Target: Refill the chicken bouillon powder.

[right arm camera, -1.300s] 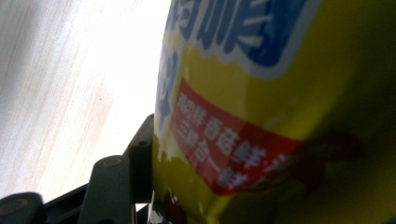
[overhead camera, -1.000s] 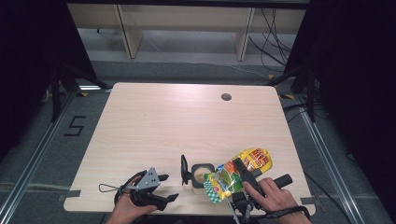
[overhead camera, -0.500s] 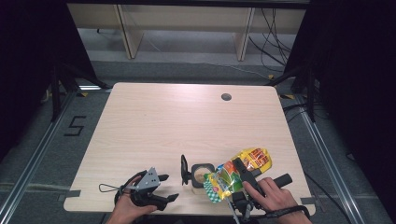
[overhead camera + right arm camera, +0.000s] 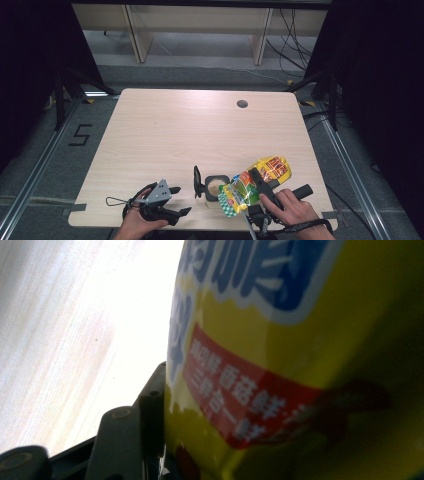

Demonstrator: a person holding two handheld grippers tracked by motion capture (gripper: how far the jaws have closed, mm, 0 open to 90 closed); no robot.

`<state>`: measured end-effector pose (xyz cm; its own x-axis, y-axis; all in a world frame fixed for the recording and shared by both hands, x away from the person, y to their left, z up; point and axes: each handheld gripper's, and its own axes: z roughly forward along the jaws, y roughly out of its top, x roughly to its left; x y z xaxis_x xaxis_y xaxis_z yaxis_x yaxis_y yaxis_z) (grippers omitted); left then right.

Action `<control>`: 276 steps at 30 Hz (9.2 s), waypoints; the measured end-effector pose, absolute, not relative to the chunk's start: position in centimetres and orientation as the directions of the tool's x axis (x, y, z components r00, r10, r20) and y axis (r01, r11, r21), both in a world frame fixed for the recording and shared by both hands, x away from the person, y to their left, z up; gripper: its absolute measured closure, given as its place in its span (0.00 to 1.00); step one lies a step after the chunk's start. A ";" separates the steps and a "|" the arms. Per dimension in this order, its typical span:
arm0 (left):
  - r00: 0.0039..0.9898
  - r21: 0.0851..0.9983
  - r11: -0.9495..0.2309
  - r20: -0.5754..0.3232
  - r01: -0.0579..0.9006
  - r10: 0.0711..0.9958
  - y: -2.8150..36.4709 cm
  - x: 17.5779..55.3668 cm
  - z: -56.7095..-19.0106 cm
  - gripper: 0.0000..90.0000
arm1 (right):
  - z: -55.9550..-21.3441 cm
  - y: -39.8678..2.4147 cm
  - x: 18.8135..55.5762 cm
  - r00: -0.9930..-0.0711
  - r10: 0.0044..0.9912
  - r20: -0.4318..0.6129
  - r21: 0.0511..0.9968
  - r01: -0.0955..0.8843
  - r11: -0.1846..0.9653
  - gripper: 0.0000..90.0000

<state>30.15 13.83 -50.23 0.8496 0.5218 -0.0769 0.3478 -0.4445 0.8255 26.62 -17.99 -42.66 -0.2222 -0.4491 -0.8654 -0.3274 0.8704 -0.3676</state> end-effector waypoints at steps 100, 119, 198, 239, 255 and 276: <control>0.849 0.833 -0.438 -0.071 0.339 0.523 13.9 30.1 -50.2 0.27 | -42.3 -18.1 26.4 -0.213 -0.471 -0.856 -0.383 -0.350 0.855 0.50; 0.852 0.833 -0.441 -0.068 0.334 0.519 13.9 30.1 -50.3 0.27 | -42.4 -18.1 26.2 -0.203 -0.482 -0.852 -0.400 -0.342 0.850 0.51; 0.853 0.833 -0.438 -0.075 0.339 0.517 13.8 30.1 -50.3 0.27 | -42.3 -18.8 26.7 -0.243 -0.420 -0.874 -0.320 -0.362 0.875 0.54; 0.855 0.826 -0.457 -0.055 0.329 0.516 14.0 30.2 -50.2 0.27 | -42.7 -18.5 26.4 -0.211 -0.458 -0.864 -0.370 -0.352 0.860 0.54; 0.856 0.828 -0.456 -0.055 0.326 0.513 13.9 30.2 -50.2 0.27 | -42.7 -18.4 26.5 -0.209 -0.465 -0.860 -0.374 -0.360 0.855 0.54; 0.847 0.836 -0.427 -0.082 0.345 0.525 13.8 30.0 -50.2 0.27 | -42.3 -18.4 26.4 -0.190 -0.496 -0.848 -0.413 -0.351 0.840 0.54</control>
